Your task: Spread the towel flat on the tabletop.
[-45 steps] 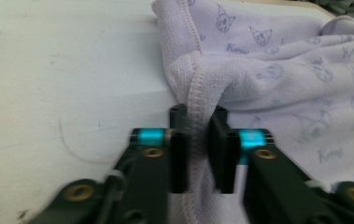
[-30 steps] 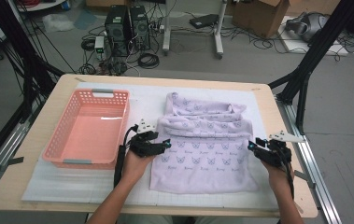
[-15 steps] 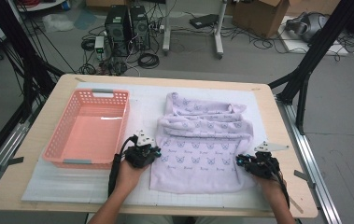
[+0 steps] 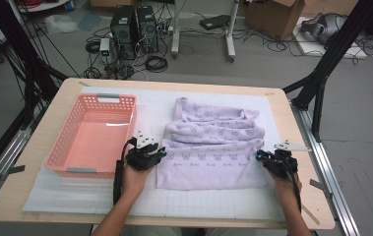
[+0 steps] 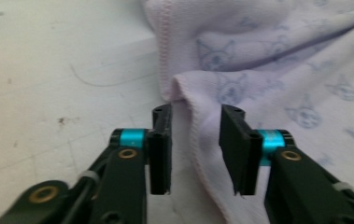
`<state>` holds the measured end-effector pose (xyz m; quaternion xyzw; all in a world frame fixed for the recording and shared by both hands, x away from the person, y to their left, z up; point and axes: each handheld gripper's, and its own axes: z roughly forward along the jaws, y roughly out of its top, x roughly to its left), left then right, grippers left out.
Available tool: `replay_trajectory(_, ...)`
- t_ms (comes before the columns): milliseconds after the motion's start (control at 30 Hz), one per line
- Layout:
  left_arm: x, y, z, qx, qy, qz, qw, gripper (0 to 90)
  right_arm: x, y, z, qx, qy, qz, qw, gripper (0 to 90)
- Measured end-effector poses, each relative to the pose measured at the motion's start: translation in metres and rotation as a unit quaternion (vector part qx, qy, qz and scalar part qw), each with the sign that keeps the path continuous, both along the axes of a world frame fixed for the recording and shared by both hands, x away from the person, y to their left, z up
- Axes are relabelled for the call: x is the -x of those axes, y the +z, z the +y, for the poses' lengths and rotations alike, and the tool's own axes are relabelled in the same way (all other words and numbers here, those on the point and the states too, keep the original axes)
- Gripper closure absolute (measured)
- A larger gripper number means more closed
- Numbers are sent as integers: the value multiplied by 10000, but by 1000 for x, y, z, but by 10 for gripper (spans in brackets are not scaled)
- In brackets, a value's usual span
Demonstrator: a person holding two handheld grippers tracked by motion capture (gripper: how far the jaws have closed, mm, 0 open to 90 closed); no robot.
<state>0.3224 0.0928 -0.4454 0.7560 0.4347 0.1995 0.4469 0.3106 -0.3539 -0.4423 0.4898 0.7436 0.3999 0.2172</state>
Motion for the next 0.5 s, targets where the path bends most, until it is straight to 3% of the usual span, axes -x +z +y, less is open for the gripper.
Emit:
replay_trajectory(67, 4, 1, 1, 37, -124, 46, 9999, 551, 8, 5, -5, -56, 56, -16, 10000, 752)
replay_trajectory(167, 9, 3, 3, 145, -210, 58, 9997, 540, 19, 5, -11, -126, 90, 42, 9999, 680)
replay_trajectory(267, 16, 4, 7, 257, -312, 123, 9991, 520, 27, 0, -14, -131, 163, 277, 9994, 560)
replay_trajectory(367, 23, 0, 10, 257, -421, 295, 9983, 527, 33, -1, -17, -124, 265, 320, 9991, 550)
replay_trajectory(467, 28, -6, 9, 222, -478, 530, 9972, 519, 38, -3, -15, 51, 246, 412, 9988, 575)
replay_trajectory(500, 29, -7, 6, 96, -532, 564, 9969, 531, 39, -6, -12, 150, 293, 449, 9984, 554)
